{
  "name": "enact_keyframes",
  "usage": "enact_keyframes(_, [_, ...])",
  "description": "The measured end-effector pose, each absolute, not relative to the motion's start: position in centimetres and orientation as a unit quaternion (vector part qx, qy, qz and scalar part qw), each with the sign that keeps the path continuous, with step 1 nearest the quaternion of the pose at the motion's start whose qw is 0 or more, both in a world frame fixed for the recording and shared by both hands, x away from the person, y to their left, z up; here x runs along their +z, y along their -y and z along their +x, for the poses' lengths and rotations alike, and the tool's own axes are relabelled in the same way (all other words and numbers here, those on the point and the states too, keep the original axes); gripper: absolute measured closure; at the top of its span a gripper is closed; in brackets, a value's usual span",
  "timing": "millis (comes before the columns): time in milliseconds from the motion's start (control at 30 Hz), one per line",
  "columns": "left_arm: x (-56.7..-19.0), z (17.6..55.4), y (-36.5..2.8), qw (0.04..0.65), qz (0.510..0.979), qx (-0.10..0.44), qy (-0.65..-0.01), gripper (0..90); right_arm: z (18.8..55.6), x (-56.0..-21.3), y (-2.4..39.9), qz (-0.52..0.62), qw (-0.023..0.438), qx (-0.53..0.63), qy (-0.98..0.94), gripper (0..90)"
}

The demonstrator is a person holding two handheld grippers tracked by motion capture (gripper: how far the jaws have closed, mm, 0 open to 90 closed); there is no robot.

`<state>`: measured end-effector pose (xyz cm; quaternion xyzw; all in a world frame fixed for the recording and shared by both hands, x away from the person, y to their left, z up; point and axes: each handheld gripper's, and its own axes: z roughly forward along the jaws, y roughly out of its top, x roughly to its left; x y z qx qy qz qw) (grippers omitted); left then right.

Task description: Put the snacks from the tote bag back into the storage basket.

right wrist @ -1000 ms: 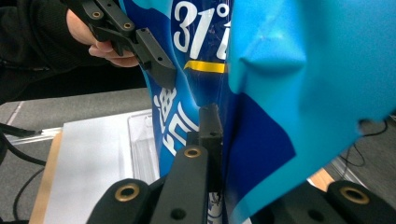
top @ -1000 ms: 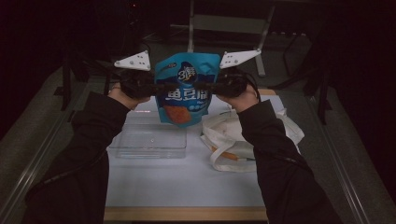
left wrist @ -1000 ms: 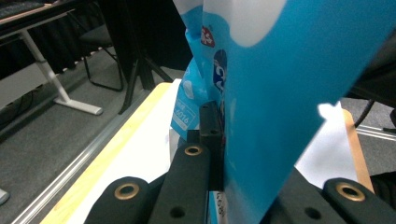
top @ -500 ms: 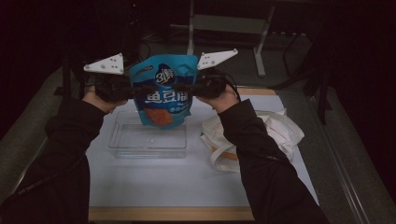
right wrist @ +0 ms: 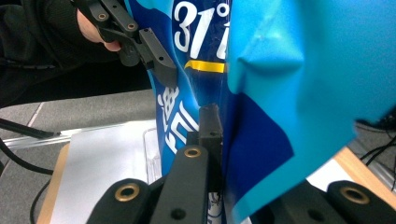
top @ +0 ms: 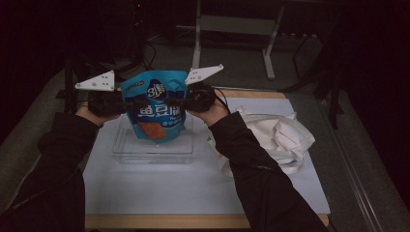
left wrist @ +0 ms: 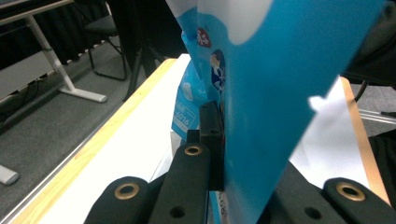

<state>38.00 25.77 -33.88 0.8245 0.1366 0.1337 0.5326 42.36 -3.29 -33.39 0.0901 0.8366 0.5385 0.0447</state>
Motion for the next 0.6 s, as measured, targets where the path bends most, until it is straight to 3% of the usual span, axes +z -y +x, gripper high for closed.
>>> enact_keyframes(600, [-37.9, 38.7, -26.8, 0.529, 0.83, 0.096, -0.152, 90.0, 42.4, -37.9, 2.2, 0.124, 0.015, 0.533, -0.837, 89.0])
